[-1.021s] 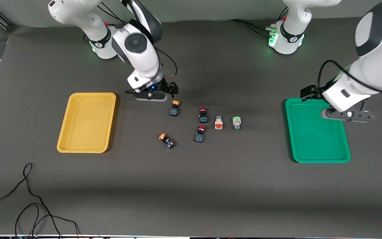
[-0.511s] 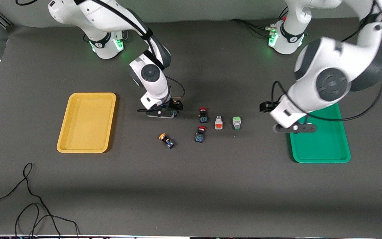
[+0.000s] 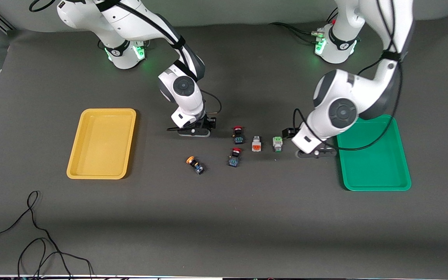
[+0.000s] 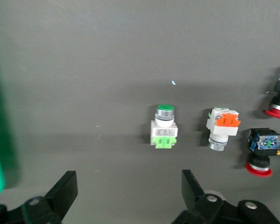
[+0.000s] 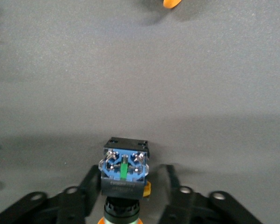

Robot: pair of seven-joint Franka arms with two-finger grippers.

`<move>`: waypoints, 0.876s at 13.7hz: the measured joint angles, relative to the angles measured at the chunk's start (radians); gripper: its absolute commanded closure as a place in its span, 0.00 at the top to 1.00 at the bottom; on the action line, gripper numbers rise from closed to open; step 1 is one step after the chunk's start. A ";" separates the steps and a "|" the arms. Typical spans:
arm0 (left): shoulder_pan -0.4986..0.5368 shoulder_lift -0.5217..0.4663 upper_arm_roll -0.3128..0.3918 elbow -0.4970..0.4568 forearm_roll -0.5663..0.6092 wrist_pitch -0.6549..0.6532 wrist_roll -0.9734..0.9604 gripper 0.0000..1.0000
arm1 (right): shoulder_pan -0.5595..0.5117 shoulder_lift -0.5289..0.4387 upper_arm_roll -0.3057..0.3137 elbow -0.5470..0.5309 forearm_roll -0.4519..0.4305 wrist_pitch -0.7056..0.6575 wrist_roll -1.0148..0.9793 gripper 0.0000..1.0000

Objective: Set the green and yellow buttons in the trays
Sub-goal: 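Grasp the yellow-capped button with the right gripper while the left grasps green, then carry the button to the yellow tray while the left gripper carries green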

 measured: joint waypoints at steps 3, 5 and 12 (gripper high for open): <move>-0.059 0.086 -0.007 -0.044 -0.001 0.151 -0.053 0.99 | -0.001 -0.001 -0.008 0.016 0.000 -0.006 0.000 0.24; -0.080 0.137 -0.007 -0.047 -0.001 0.205 -0.060 0.99 | -0.001 -0.023 -0.031 0.067 -0.002 -0.100 -0.004 0.25; -0.090 0.209 -0.006 -0.048 0.000 0.288 -0.061 0.18 | -0.004 -0.173 -0.198 0.348 -0.003 -0.619 -0.253 0.25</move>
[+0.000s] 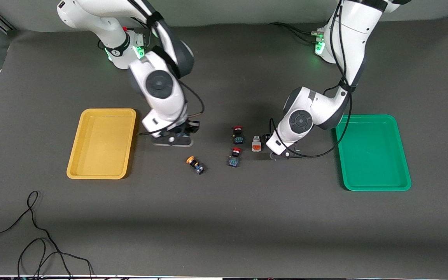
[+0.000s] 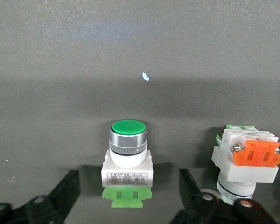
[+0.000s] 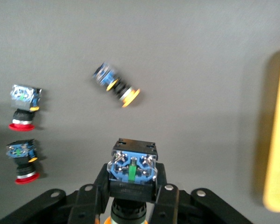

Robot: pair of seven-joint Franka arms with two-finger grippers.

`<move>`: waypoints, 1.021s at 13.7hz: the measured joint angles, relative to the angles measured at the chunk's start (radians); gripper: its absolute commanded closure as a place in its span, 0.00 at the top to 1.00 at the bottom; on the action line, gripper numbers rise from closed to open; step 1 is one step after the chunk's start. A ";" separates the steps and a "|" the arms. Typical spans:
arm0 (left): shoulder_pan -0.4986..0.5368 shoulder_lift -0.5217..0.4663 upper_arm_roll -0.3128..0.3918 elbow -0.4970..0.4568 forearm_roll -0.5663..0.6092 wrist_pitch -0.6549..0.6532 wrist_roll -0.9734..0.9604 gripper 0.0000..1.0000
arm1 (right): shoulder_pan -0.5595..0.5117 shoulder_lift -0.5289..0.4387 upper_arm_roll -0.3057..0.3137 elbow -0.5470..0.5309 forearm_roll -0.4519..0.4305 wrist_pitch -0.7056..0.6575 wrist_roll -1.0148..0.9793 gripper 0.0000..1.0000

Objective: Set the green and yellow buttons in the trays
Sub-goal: 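Carry the button to the yellow tray while the left gripper carries green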

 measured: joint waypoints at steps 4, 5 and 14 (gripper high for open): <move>0.000 0.000 0.001 0.001 0.000 0.003 0.000 0.00 | -0.005 -0.015 -0.232 -0.011 0.017 -0.011 -0.370 0.25; 0.000 -0.001 0.002 0.001 0.000 0.004 0.000 0.00 | -0.007 -0.016 -0.313 -0.023 0.051 -0.011 -0.496 0.25; 0.296 -0.294 0.031 0.286 0.013 -0.746 0.234 0.00 | -0.142 0.012 -0.620 -0.348 0.288 0.284 -1.196 0.25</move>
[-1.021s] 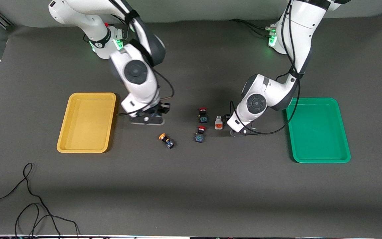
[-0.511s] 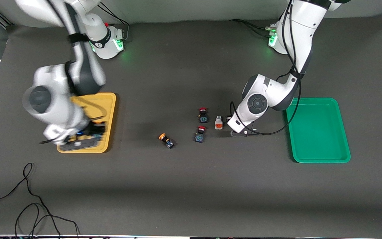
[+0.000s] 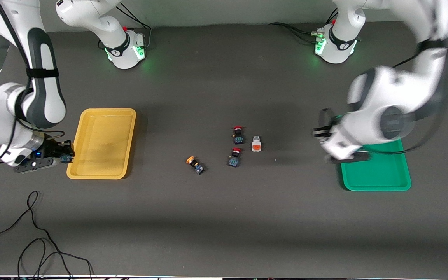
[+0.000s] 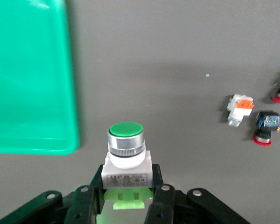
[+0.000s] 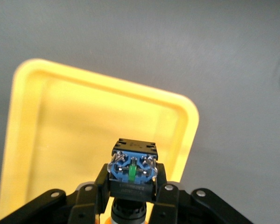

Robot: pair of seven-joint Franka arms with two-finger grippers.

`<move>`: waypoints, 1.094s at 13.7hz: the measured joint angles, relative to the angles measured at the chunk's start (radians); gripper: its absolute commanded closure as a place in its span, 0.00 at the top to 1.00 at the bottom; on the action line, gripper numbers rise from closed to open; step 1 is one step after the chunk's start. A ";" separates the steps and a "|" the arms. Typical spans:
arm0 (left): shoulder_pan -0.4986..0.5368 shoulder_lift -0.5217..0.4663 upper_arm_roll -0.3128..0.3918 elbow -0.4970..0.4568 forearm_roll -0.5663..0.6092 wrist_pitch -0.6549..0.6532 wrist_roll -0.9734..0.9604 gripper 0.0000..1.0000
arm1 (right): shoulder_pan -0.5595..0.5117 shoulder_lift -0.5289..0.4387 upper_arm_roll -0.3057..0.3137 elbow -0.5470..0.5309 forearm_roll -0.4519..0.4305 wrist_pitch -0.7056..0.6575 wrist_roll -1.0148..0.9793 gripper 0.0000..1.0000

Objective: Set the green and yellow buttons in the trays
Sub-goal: 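Carry the button to the yellow tray while the left gripper carries green, then lower and release the buttons into the trays with both grippers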

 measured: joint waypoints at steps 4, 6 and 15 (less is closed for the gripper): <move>0.228 -0.013 0.005 -0.006 0.113 -0.031 0.340 0.00 | 0.009 0.161 0.019 -0.065 0.272 0.101 -0.187 0.35; 0.324 0.019 0.006 -0.034 0.143 0.038 0.483 0.00 | 0.016 0.229 0.021 -0.061 0.373 0.113 -0.266 0.92; 0.413 0.169 0.004 -0.313 0.224 0.590 0.575 0.00 | 0.118 0.204 -0.116 0.084 0.299 -0.085 -0.228 1.00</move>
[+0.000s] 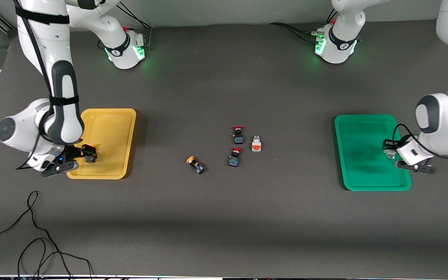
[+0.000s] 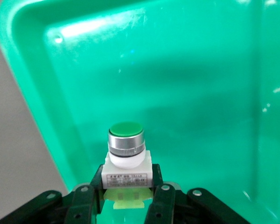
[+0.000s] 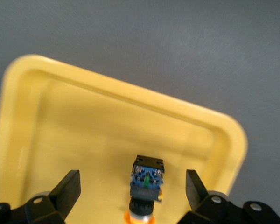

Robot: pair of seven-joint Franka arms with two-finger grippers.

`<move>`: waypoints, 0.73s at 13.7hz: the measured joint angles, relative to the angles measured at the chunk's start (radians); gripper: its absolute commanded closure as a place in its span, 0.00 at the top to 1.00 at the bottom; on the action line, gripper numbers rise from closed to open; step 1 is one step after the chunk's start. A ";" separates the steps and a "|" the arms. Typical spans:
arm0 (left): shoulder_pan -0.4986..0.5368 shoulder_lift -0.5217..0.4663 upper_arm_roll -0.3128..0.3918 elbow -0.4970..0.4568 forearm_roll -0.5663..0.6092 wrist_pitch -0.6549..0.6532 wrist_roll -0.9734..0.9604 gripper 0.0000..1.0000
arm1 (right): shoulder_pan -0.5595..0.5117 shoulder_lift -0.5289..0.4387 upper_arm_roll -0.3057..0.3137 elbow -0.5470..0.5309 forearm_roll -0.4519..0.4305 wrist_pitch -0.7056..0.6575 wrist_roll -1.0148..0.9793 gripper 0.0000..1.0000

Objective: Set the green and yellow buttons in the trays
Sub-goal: 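Lower and release the buttons into the trays with both grippers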

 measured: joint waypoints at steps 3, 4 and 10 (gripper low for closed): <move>0.017 0.039 0.000 -0.049 0.002 0.115 0.000 0.00 | 0.087 -0.029 -0.098 0.176 -0.112 -0.226 0.138 1.00; 0.020 0.047 0.000 -0.056 0.002 0.130 0.000 0.30 | 0.095 -0.036 -0.100 0.233 -0.134 -0.273 0.186 1.00; 0.026 0.029 -0.003 -0.049 0.004 0.120 0.031 1.00 | 0.252 -0.024 -0.028 0.332 -0.145 -0.330 0.546 1.00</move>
